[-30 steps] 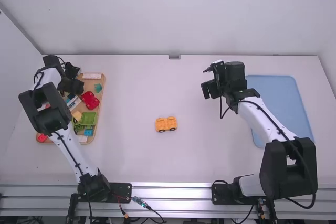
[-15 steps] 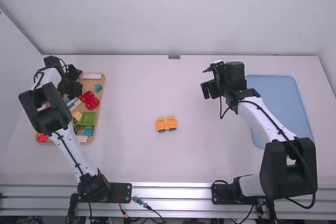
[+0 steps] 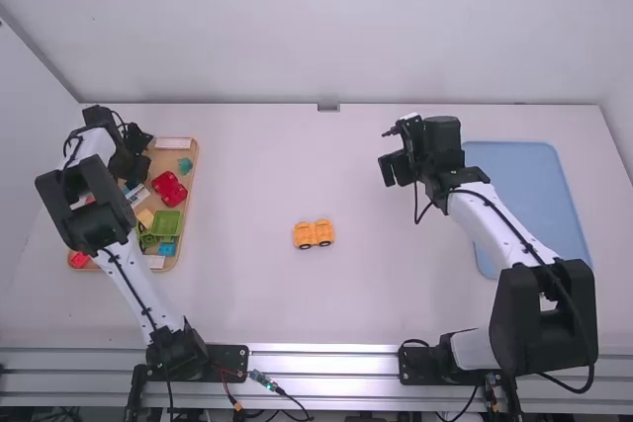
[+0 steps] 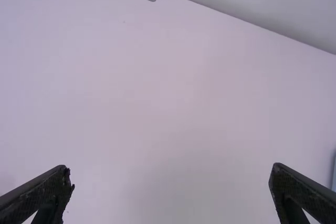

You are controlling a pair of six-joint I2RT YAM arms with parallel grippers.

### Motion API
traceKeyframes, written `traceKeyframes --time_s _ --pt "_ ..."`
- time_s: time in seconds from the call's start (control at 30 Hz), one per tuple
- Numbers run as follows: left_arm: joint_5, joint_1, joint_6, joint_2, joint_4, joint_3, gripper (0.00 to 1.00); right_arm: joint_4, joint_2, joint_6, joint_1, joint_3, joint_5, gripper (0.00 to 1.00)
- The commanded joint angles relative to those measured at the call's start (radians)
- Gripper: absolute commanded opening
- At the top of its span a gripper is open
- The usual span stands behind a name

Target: Assemble lego blocks to make yellow taxi

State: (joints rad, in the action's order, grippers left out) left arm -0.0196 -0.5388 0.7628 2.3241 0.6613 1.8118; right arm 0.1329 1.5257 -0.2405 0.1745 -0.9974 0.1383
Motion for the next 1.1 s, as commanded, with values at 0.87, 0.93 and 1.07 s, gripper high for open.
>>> traceKeyframes --time_s 0.87,0.93,1.07 --pt "0.030 -0.005 -0.210 -0.029 0.005 -0.017 0.32 0.000 0.008 -0.002 0.004 -0.024 -0.004 0.99" --pt "0.030 -0.005 -0.274 -0.029 0.005 -0.017 0.33 0.000 0.008 -0.002 0.004 -0.024 -0.004 0.99" --pt "0.029 -0.005 -0.396 -0.029 0.012 -0.017 0.40 0.000 0.008 -0.002 0.004 -0.024 -0.004 0.99"
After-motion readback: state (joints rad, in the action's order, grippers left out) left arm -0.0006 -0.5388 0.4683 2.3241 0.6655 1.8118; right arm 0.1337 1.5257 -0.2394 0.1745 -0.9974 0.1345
